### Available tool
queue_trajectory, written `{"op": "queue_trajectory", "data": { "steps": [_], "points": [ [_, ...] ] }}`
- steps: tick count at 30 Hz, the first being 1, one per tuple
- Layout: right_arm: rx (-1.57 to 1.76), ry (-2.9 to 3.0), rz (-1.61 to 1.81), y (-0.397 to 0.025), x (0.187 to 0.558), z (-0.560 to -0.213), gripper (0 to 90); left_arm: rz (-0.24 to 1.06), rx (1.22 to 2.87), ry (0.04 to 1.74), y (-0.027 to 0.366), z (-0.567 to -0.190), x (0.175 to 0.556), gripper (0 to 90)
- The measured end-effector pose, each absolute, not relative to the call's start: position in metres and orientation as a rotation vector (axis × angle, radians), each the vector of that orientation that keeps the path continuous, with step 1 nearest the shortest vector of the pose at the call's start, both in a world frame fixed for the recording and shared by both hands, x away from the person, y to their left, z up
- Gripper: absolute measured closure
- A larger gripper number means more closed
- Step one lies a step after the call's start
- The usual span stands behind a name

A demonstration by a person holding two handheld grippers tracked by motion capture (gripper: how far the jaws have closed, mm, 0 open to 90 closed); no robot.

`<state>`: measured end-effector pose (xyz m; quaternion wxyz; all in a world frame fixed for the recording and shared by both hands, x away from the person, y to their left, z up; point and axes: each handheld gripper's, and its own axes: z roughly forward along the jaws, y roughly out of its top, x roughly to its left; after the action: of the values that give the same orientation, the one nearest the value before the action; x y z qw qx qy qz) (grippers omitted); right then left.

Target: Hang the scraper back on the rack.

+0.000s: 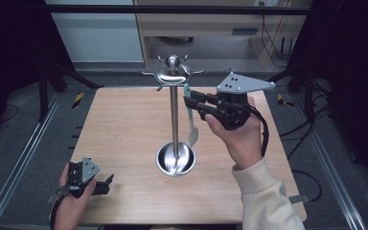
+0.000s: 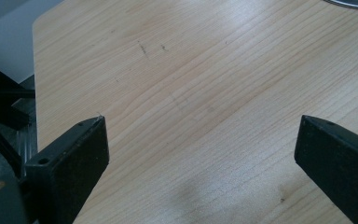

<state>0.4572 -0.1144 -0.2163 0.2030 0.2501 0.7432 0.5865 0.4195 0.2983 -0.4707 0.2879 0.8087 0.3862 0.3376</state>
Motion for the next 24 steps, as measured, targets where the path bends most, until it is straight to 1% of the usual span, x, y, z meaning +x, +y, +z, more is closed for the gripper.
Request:
{"op": "queue_trajectory", "data": {
  "steps": [17,19,24],
  "points": [
    [0.7,2.063,1.638,-0.1117,0.458,-0.2173,73.5,0.9,2.159,1.034,0.2985,-0.471,0.4194,2.7],
    [0.705,2.062,1.639,-0.1121,0.4577,-0.2174,71.8,0.899,2.16,1.034,0.2985,-0.4711,0.4196,2.7],
    [0.724,2.051,1.629,-0.1166,0.4556,-0.2187,62.5,0.898,2.16,1.036,0.2987,-0.4715,0.42,2.7]
  ]
}}
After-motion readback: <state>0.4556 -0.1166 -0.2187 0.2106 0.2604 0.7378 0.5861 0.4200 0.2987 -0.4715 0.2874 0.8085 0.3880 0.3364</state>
